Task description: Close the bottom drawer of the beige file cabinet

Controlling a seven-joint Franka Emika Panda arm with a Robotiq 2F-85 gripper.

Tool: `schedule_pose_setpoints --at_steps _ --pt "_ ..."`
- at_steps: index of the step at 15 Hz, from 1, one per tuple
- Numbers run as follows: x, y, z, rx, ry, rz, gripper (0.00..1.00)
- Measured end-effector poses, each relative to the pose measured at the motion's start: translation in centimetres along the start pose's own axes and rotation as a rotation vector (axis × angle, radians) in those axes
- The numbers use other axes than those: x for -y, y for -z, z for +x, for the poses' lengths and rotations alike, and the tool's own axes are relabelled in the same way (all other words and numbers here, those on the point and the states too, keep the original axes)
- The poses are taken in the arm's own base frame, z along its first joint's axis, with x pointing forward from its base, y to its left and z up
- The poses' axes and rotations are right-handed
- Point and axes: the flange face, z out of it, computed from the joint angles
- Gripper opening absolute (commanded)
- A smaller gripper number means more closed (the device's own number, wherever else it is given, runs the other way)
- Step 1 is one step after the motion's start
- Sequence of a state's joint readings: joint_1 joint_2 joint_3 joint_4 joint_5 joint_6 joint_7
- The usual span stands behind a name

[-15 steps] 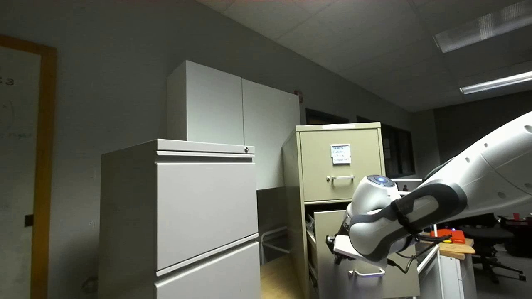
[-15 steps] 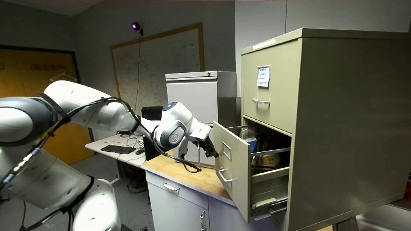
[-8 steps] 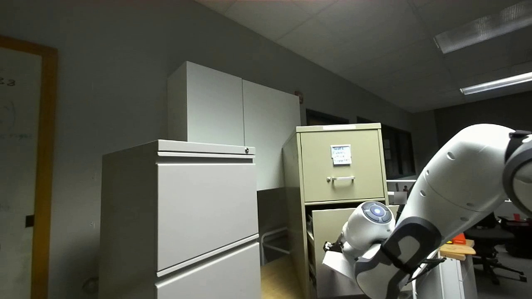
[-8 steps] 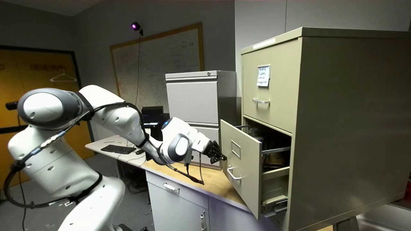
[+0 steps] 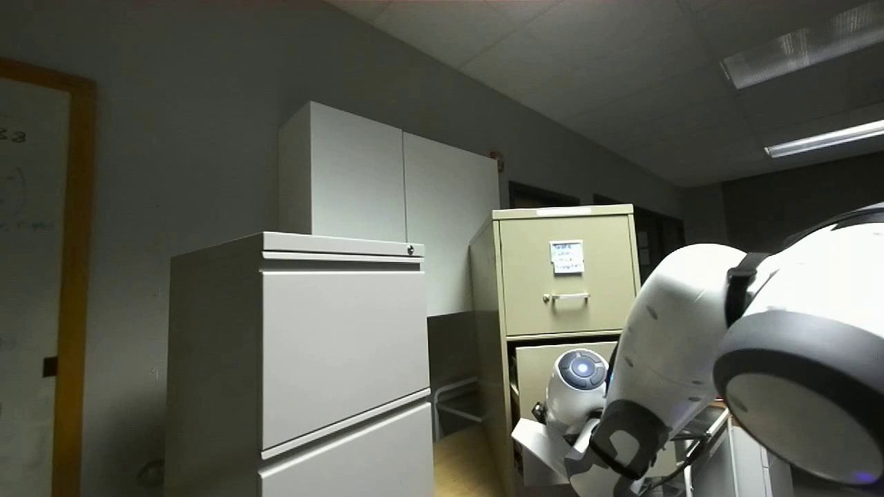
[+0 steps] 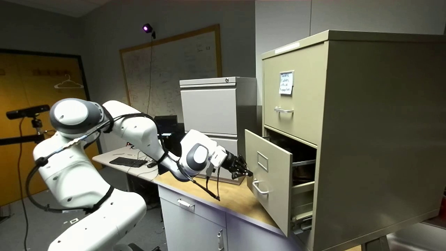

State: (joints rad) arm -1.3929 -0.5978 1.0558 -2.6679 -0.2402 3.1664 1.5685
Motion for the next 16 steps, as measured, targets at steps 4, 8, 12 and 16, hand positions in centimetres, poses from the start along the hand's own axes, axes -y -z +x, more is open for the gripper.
schedule_pose_setpoints --at_steps 4,8,12,16 --pt "2.2 -4.2 -2.5 -0.034 -0.020 -0.164 0.00" --pt "5.0 -8.2 -4.3 0.058 -0.009 -0.309 0.00" --pt "7.4 -10.8 -5.2 0.228 -0.005 -0.400 0.00" --pt "8.7 -13.2 -4.7 0.421 0.013 -0.418 0.00"
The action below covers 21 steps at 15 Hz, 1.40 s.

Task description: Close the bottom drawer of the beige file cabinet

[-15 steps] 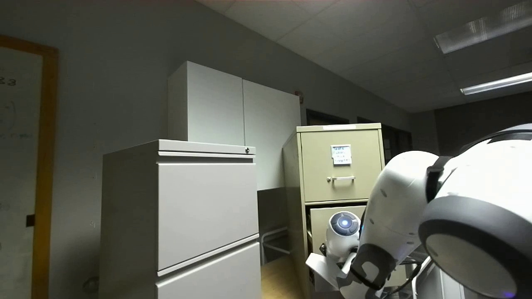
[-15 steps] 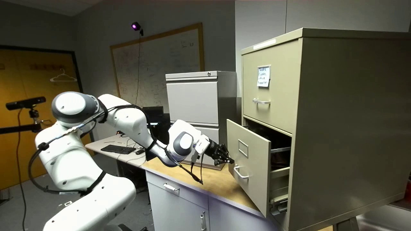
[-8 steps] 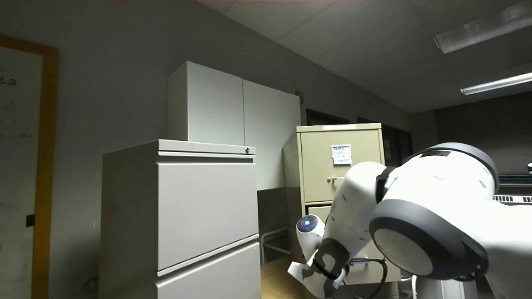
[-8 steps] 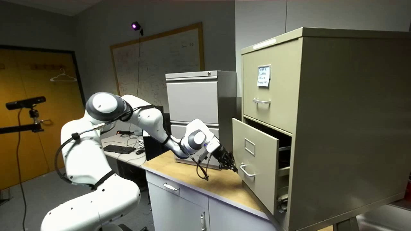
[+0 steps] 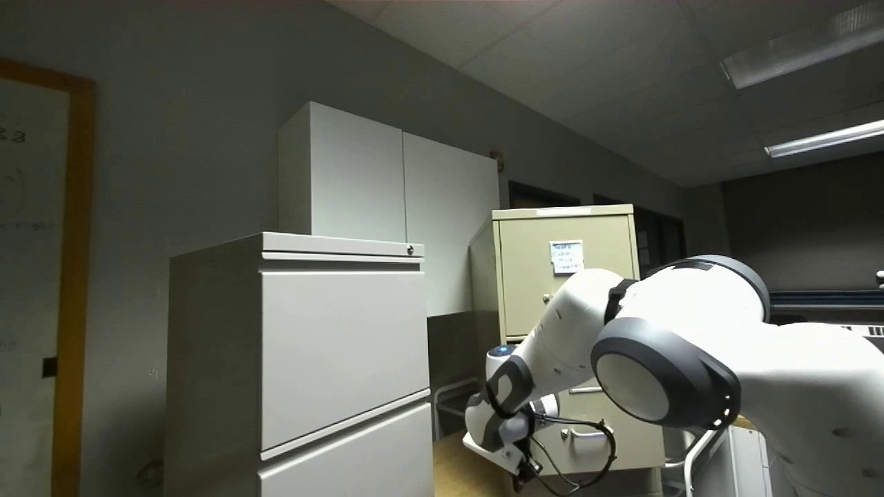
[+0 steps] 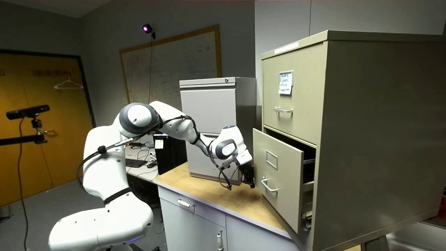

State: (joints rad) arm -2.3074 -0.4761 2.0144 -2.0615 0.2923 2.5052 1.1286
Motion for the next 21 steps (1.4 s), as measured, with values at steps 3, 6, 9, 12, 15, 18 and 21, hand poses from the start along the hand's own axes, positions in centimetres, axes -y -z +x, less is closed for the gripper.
schedule_pose_setpoints --at_steps 3,6,9,12,15,18,21 --pt "1.9 0.2 1.1 0.108 0.034 0.030 0.00" --pt "3.0 0.3 0.2 0.143 0.079 0.032 0.00" --pt "3.4 2.8 -0.5 0.131 0.160 0.054 0.00" --pt "2.8 6.5 -0.6 0.114 0.226 0.099 0.00" --pt "0.6 9.7 0.6 0.106 0.250 0.133 0.00" --pt "-1.9 11.6 3.4 0.065 0.210 0.173 0.00" --pt "-3.8 11.5 5.2 0.000 0.166 0.212 0.00"
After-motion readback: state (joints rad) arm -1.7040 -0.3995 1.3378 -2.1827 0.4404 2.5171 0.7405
